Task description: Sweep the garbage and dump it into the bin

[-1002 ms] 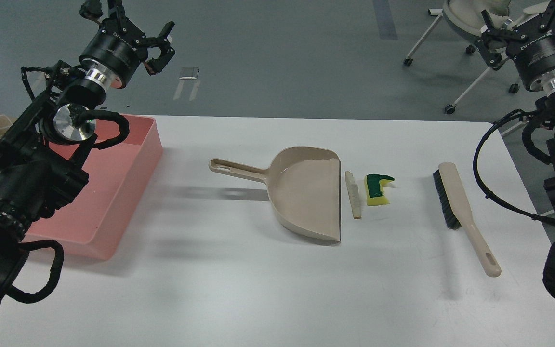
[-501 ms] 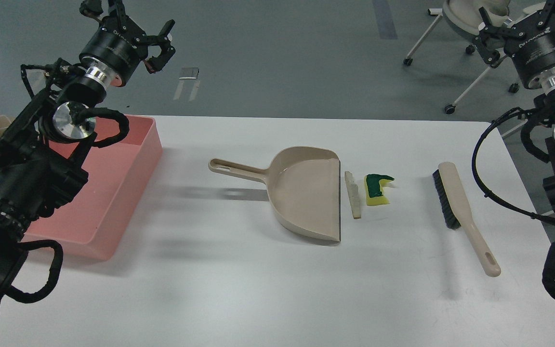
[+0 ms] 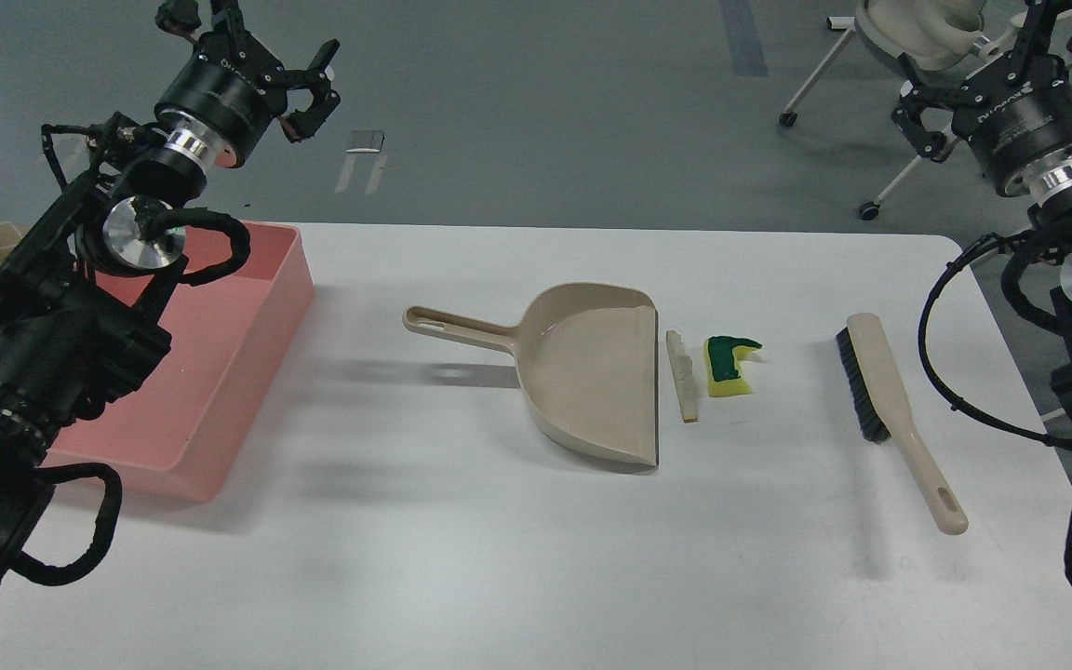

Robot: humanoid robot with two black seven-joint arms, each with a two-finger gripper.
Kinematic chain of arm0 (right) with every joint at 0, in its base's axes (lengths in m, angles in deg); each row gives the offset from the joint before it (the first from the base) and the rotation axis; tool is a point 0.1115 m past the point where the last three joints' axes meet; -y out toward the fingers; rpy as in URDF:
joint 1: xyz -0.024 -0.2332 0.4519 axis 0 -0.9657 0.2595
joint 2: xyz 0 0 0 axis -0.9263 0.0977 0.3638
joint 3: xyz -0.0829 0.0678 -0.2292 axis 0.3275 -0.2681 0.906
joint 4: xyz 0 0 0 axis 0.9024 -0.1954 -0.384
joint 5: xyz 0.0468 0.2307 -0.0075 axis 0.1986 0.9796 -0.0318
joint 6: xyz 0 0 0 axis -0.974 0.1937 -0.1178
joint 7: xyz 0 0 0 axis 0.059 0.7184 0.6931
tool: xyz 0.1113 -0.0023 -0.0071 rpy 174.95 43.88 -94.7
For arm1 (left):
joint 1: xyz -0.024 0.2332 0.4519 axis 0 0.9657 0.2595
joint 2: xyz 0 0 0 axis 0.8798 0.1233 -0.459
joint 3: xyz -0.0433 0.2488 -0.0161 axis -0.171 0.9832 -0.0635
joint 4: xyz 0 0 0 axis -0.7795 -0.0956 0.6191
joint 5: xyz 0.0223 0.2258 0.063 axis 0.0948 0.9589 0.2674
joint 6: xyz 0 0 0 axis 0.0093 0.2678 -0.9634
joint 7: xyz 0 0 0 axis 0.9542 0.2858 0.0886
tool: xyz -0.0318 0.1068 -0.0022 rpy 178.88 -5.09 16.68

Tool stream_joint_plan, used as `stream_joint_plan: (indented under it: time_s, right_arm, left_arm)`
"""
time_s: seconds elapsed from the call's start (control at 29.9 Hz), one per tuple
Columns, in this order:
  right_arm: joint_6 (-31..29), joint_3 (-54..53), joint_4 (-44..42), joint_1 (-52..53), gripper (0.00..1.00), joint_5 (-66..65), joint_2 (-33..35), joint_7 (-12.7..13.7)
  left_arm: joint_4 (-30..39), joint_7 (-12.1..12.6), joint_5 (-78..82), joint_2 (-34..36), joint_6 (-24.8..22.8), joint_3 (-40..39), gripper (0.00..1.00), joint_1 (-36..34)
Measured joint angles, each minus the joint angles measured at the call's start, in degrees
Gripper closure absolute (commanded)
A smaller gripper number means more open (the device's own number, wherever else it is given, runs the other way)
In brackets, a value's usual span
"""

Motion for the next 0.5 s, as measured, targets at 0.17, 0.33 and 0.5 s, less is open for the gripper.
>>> stream_joint_plan:
  time_s: [0.17,0.33,0.5]
  right_arm:
    - [1.1,13.0,9.1,-2.1,0.0,-4.2,10.6,0.0]
    - [0.5,16.7,17.6,-5.0,0.0,-5.2,20.4,-0.1]
    - [-0.1,16.9,23.3,-6.6,0.0,-10.2,28.1,-0.2]
  left_arm:
    - [0.0,-0.3,0.0,0.0,-0.4,-0.7,0.01,1.0]
    - [0.4,-0.4,-0.1,0.0,-0.7,-0.9,0.01,1.2]
    - [2.8,-0.4,-0.1,0.0,-0.8,-0.9,0.01,1.7]
